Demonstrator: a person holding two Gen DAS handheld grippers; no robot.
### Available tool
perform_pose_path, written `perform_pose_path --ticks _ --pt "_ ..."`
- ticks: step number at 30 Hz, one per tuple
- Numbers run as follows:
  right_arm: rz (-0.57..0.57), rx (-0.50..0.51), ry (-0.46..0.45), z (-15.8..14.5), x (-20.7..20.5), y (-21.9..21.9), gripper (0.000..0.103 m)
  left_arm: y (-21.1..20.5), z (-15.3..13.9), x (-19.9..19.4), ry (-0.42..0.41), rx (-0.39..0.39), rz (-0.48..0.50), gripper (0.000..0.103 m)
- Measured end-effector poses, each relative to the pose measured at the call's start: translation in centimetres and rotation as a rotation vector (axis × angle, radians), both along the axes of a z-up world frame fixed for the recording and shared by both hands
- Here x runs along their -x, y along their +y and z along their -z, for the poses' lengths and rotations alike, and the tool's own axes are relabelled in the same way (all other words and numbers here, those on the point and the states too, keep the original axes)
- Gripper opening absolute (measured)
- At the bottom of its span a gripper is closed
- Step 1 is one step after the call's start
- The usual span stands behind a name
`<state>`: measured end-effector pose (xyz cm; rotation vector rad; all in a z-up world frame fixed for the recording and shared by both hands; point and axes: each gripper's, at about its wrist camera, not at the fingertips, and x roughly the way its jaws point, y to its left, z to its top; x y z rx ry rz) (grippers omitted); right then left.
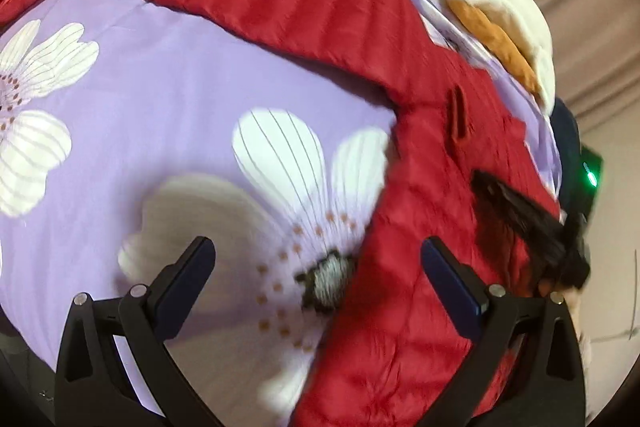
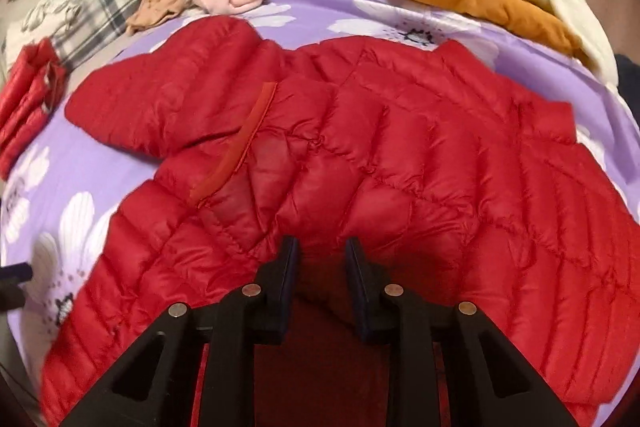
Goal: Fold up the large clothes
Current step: 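Fold the held sleeve across the jacket body with the right tool, then grasp the other sleeve with the left tool and fold it across the body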
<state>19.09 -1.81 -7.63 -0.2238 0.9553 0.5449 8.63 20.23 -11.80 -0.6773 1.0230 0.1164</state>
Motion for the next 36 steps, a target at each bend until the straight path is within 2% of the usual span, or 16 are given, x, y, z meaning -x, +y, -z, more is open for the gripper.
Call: perform_pose_path --ticks 3,6,8,11,13,16,18,19,22,24,29,32,35,36 --pt "0.015 -0.023 -0.076 -2.2 0.5 0.3 0.028 1.8 -0.2 -0.8 -0.037 0.068 -0.028 0.103" --pt "0.018 -0.116 -0.133 -3.4 0.5 1.1 0.029 3.9 -0.1 -1.6 -0.056 0.11 -0.077 0.103" --pt "0.033 -0.108 -0.118 -2.2 -1.1 1.6 0.029 5.0 -0.2 -2.0 -0.071 0.149 -0.103 0.103" --pt "0.049 -0.025 -0.011 2.0 -3.4 3.0 0.031 7.1 -0.2 -2.7 -0.095 0.216 -0.149 0.103" --pt "0.043 -0.022 -0.025 3.3 -3.7 3.6 0.031 9.0 0.1 -3.0 -0.1 0.268 -0.192 0.103" --pt "0.052 -0.042 -0.007 2.4 -4.2 3.8 0.031 11.3 0.9 -3.9 -0.117 0.359 -0.21 0.103" --pt "0.054 -0.076 -0.003 1.1 -3.5 3.1 0.031 13.1 2.3 -4.7 -0.132 0.481 -0.226 0.103" --pt "0.048 -0.119 -0.006 0.3 -2.9 2.6 0.031 13.9 2.9 -5.0 -0.135 0.523 -0.248 0.103" --pt "0.056 -0.242 -0.014 -1.4 -1.0 0.3 0.033 15.6 3.7 -5.2 -0.168 0.573 -0.302 0.103" --pt "0.075 -0.307 -0.023 -2.1 0.4 -2.0 0.034 16.4 3.8 -5.7 -0.199 0.6 -0.333 0.103" --pt "0.139 -0.398 -0.005 -2.4 2.7 -7.0 0.034 18.3 3.9 -7.7 -0.255 0.645 -0.393 0.103" --pt "0.196 -0.439 -0.008 -2.5 3.9 -9.7 0.034 19.3 4.0 -8.4 -0.28 0.632 -0.456 0.103" --pt "0.238 -0.444 -0.019 -2.8 5.1 -11.8 0.034 19.8 4.0 -8.7 -0.269 0.6 -0.529 0.102" --pt "0.253 -0.449 -0.015 -2.9 5.3 -12.4 0.034 19.8 3.9 -8.7 -0.263 0.586 -0.557 0.099"
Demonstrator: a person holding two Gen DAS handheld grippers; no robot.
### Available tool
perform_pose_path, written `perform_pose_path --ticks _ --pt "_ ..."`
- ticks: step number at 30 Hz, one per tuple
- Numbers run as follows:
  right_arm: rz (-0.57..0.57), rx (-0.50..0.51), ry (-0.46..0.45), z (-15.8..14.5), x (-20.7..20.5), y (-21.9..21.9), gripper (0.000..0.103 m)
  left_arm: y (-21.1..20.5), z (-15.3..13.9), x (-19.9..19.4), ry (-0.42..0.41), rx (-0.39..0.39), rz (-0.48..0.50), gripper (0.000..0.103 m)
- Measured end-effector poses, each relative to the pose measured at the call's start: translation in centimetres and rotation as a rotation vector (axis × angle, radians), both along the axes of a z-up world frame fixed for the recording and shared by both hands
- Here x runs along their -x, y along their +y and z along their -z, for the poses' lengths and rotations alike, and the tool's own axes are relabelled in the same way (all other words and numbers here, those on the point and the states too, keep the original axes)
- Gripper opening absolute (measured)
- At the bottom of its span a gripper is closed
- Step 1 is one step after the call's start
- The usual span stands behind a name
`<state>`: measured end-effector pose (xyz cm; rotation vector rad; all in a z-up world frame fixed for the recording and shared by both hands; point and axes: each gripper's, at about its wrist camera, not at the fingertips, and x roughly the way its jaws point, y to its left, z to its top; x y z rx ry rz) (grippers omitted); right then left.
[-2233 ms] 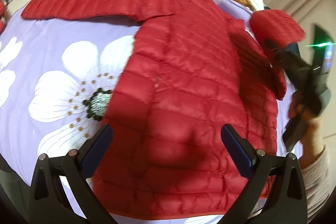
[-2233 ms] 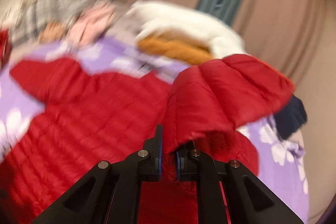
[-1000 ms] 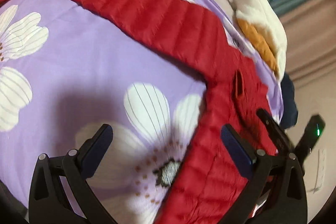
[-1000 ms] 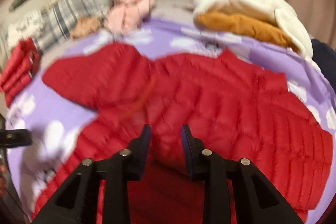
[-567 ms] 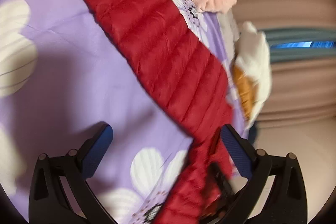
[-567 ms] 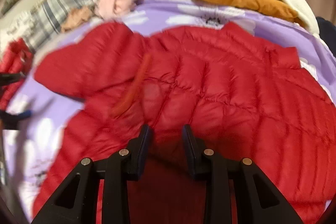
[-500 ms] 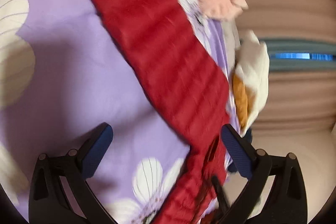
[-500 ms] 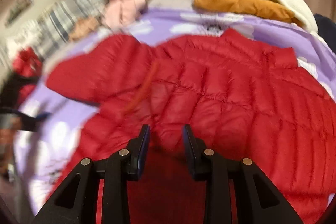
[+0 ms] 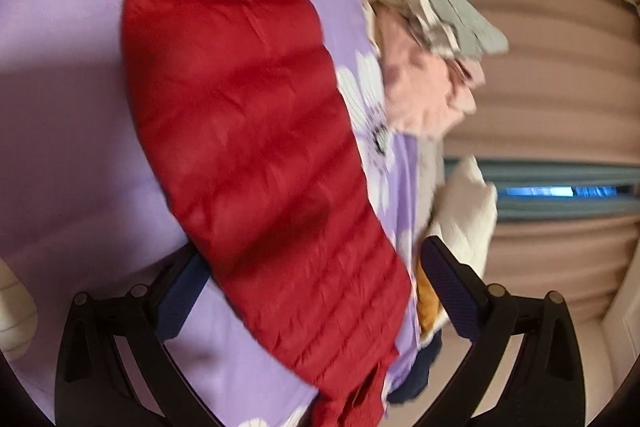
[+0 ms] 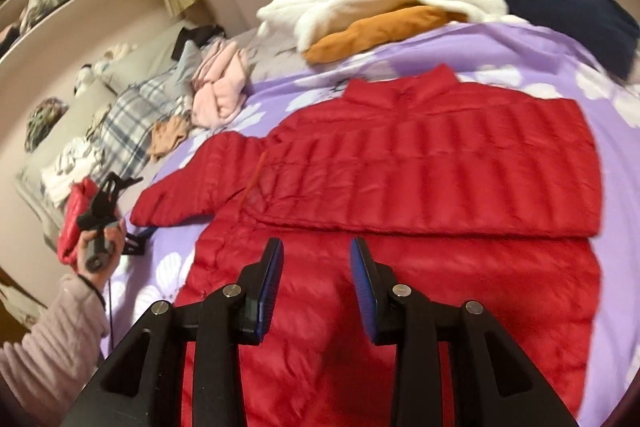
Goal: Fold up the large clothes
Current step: 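Grasp the other sleeve with the left tool and fold it across the body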
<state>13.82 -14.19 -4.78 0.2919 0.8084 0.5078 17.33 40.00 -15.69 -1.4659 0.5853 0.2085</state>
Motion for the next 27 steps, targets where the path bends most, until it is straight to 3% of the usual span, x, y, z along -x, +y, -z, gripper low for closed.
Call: perform_pose_path --ticks 2,4,6,8,12,17,20,23,27 --pt "0.019 -0.015 0.019 -0.2 1.0 -1.8 0.034 0.0 -0.4 -0.3 0.072 -0.04 -0.035 0.088" --pt "0.051 -0.029 0.038 0.0 1.8 -3.2 0.034 0.0 -0.7 -0.7 0.137 -0.087 -0.038 0.067" --pt "0.089 -0.024 0.045 0.3 2.5 -4.5 0.034 -0.3 -1.3 -1.1 0.213 -0.152 -0.021 0.03" --pt "0.119 -0.016 0.055 0.5 3.3 -6.1 0.034 -0.9 -2.0 -1.4 0.27 -0.221 0.008 0.019" --pt "0.181 -0.012 0.072 1.2 4.2 -8.5 0.035 -3.4 -6.7 -2.1 0.266 -0.464 0.063 0.013" --pt "0.22 -0.035 0.068 1.4 4.7 -10.0 0.036 -11.0 -15.8 -3.3 0.128 -0.812 0.192 0.013" --pt "0.216 -0.06 0.064 1.5 5.1 -10.2 0.037 -18.1 -20.3 -3.7 0.013 -1.011 0.311 0.013" --pt "0.221 -0.063 0.054 1.6 5.6 -10.4 0.037 -25.3 -22.3 -3.6 -0.079 -1.148 0.447 0.013" --pt "0.247 -0.098 0.062 2.1 6.3 -11.7 0.037 -34.6 -21.5 -3.0 -0.171 -1.244 0.664 0.016"
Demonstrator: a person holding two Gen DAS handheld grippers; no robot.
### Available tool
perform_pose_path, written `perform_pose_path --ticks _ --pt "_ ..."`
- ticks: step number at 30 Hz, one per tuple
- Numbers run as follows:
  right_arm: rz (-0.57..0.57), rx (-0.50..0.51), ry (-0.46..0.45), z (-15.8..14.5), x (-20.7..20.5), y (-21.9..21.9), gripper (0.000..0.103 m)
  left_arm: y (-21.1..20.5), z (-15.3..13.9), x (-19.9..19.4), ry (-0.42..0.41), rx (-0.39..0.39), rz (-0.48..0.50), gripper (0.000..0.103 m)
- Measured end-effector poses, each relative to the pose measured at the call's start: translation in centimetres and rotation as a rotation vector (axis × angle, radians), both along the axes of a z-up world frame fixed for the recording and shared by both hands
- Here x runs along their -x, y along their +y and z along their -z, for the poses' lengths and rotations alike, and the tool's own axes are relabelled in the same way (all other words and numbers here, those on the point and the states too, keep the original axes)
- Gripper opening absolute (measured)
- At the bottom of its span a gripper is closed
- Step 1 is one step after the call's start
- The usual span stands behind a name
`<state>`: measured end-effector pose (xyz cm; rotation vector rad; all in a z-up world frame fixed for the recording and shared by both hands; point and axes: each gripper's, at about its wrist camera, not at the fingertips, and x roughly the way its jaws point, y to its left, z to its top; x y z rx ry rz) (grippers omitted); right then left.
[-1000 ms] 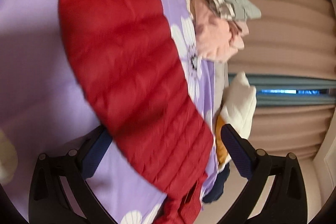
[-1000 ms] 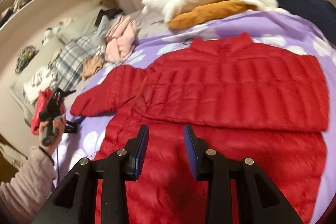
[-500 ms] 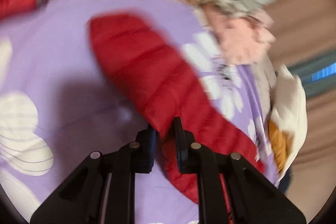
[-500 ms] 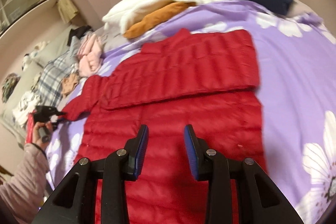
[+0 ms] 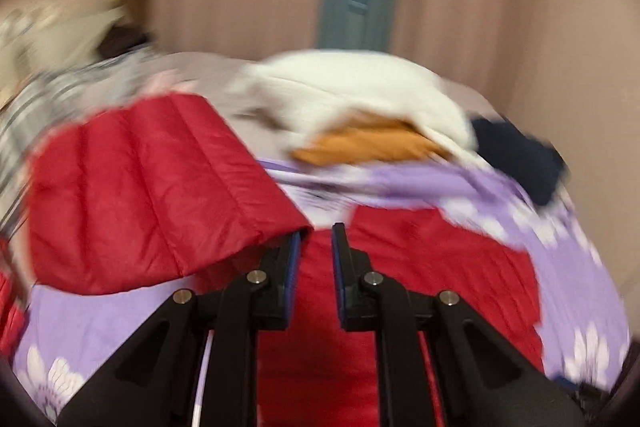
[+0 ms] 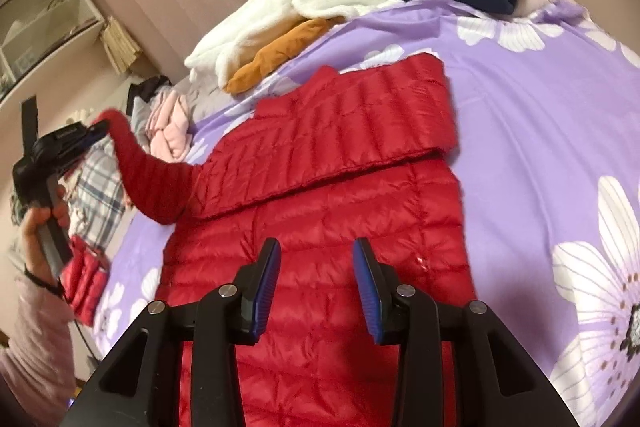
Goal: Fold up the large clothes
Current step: 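Grasp the other sleeve with the left tool and fold it across the body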
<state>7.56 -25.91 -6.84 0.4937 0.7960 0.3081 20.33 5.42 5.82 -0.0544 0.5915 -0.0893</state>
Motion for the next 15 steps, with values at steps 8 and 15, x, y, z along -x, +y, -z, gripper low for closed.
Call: perform_pose_path --ticks 8,15 --pt "0.081 -0.028 0.025 1.1 1.4 -3.2 0.038 -15.6 9.8 -0.1 0.232 -0.331 0.392 0.019" --pt "0.151 -0.075 0.041 1.6 2.0 -6.0 0.05 -16.7 14.5 0.9 0.377 -0.332 0.474 0.056"
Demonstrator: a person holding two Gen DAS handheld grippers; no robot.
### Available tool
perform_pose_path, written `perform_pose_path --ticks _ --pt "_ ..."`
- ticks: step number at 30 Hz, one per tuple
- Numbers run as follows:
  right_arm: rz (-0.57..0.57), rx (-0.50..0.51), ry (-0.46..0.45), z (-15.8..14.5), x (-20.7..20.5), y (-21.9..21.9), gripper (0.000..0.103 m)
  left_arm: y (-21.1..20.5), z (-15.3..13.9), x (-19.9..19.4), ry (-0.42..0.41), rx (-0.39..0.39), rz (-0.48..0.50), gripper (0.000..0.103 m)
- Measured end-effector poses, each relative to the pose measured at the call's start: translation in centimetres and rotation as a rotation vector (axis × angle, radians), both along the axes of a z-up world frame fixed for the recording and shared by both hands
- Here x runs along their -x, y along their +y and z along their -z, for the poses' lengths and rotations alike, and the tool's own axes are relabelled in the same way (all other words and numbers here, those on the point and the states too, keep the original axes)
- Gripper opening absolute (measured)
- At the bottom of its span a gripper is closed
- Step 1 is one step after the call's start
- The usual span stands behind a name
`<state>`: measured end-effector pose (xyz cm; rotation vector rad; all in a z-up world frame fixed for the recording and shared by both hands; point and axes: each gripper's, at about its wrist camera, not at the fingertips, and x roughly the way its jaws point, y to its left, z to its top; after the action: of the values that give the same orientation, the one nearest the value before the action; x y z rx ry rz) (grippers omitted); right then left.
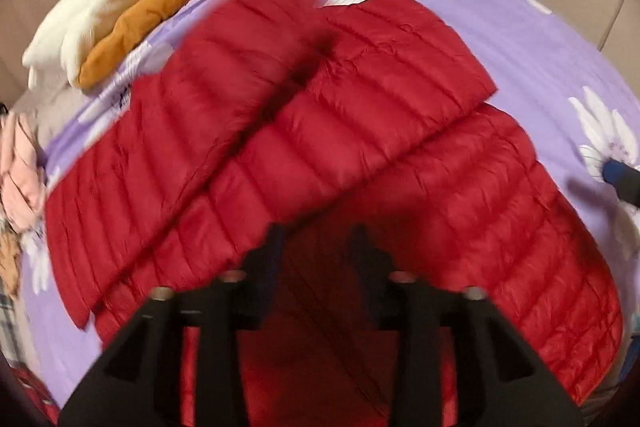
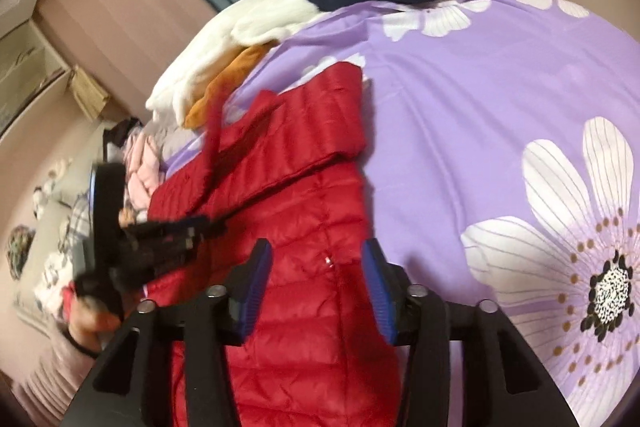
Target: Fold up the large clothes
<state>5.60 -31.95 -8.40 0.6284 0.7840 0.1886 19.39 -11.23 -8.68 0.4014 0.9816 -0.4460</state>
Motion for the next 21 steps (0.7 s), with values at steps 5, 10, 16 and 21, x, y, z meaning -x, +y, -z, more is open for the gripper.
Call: perform_pose_path --ticks 5,10,16,21 --pt "-0.042 -0.025 -0.005 0.0 -2.1 1.1 0.05 4.8 -1.0 2.7 -0.029 0.062 -0.083 0.067" --pt "-0.132 -0.067 -0.033 -0.4 -6.5 4.6 0.051 10.7 -0.7 5.1 -0.029 0.151 -0.265 0.073" --pt "-0.167 -0.116 0.036 0.9 -14.4 8.5 0.051 16.5 -0.5 7.6 -0.031 0.234 -0.457 0.074" --pt "-0.103 -0.129 0.139 3.1 -18.6 10.2 0.046 19.1 -0.7 9.0 -0.018 0.304 -0.541 0.075"
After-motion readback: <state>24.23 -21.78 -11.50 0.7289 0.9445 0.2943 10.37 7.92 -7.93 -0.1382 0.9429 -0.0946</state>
